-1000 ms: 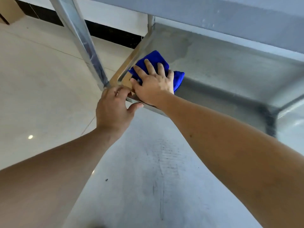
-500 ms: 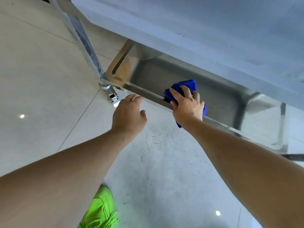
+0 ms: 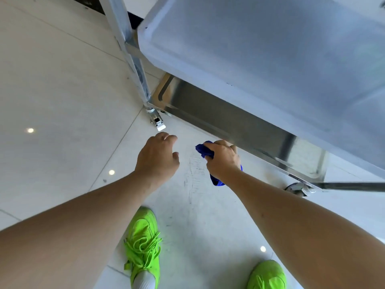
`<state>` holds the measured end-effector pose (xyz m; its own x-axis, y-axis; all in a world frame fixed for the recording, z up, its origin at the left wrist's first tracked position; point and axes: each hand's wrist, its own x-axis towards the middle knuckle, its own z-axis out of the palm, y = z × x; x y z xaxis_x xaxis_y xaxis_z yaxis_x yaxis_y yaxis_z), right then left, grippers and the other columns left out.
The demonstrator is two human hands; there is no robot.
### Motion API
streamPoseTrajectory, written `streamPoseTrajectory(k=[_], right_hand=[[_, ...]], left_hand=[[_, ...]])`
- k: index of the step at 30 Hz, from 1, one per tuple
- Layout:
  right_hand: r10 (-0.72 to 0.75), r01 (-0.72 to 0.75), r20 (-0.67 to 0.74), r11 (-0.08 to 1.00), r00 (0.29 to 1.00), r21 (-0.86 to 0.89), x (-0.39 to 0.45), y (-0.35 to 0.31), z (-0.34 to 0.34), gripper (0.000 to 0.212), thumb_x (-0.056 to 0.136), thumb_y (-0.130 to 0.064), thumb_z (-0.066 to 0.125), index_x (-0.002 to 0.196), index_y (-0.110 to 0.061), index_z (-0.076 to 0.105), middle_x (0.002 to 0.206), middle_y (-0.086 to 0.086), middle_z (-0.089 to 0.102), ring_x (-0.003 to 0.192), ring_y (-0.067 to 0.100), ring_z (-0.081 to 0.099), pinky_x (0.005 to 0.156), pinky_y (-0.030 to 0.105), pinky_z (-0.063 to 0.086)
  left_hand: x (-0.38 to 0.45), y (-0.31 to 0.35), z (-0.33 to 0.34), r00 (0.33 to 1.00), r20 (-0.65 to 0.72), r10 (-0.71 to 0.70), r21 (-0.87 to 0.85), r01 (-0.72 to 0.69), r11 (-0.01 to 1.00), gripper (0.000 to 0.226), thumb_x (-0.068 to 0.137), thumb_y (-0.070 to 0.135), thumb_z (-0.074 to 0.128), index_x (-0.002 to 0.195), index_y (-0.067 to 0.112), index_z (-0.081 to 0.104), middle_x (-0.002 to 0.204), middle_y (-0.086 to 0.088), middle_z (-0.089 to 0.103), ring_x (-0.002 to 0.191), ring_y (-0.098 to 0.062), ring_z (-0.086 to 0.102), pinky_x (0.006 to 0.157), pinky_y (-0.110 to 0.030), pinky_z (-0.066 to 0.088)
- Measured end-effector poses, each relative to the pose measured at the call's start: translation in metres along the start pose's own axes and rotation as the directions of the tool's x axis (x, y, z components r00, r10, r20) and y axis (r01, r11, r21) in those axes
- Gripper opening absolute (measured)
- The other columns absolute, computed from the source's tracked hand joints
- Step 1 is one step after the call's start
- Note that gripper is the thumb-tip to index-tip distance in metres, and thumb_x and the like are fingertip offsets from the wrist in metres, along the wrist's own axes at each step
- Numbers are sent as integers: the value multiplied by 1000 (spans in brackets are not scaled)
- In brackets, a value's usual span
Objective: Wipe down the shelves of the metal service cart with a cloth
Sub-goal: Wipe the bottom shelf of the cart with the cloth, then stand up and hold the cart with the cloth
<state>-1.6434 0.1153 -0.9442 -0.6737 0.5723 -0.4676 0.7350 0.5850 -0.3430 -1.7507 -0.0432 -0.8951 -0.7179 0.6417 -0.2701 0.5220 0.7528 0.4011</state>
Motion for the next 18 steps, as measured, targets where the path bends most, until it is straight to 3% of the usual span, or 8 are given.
streamPoseTrajectory(k=[7,11,18], right_hand=[[-28,28,-1,999,1000,-45,-50,-52,-63,40,97,-19,55,131,-39,57,133,-8,53,108,25,37,82,37,33],[-28,28,16,999,999,-28,-93,-81,-112,40,97,-20,54,130,-40,58,132,-8,54,100,21,30,82,37,34],[-44,43,55,999,998,18,-169,-126,-205,40,97,-19,52,130,-41,58,134,-8,53,111,27,37,86,41,41]], left_hand=[[-8,29,-95,998,60,-14,36,11,999,49,93,30,61,138,12,52,137,-10,57,123,-28,55,98,-37,47],[-27,56,-150,995,99,-2,45,-3,999,50,93,30,62,139,11,51,138,-13,55,122,-31,55,97,-37,46],[-68,96,-243,991,128,-34,37,29,999,49,92,29,63,137,14,52,131,-14,56,115,-34,57,89,-38,48]])
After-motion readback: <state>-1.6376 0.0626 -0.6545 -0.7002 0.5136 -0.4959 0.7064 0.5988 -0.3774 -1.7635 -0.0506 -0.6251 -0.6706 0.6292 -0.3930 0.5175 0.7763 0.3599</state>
